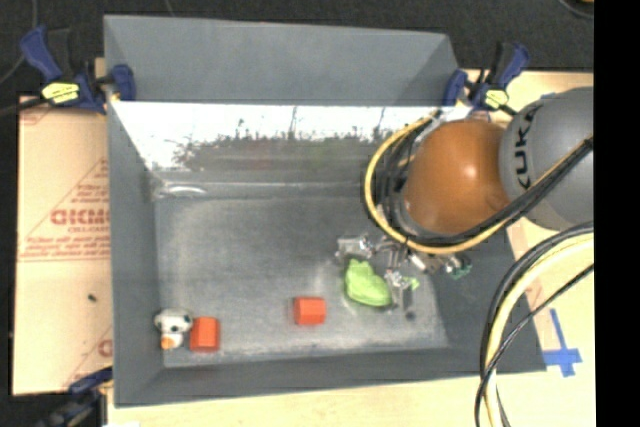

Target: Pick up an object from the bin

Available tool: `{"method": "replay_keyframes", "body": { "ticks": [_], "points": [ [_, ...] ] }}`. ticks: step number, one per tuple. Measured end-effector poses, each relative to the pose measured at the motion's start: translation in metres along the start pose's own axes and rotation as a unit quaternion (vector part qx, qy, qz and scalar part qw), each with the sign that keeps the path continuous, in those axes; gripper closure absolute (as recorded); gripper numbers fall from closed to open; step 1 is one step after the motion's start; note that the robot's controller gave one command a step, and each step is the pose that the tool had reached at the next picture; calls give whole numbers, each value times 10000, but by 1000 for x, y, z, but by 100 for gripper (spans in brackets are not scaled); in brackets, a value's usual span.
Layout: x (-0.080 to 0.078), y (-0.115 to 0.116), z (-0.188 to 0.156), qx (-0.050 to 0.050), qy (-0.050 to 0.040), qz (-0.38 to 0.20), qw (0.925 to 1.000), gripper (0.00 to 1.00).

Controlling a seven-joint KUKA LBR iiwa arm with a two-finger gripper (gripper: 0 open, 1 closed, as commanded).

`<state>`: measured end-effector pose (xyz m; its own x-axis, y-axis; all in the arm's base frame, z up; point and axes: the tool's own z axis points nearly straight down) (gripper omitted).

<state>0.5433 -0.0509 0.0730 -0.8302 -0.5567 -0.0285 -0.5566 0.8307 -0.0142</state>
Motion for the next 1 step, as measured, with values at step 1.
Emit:
{"method": "replay_keyframes", "body": {
  "ticks": [1],
  "points": [
    [0, 0, 0, -1, 1, 5, 10000, 100]
  ]
}}
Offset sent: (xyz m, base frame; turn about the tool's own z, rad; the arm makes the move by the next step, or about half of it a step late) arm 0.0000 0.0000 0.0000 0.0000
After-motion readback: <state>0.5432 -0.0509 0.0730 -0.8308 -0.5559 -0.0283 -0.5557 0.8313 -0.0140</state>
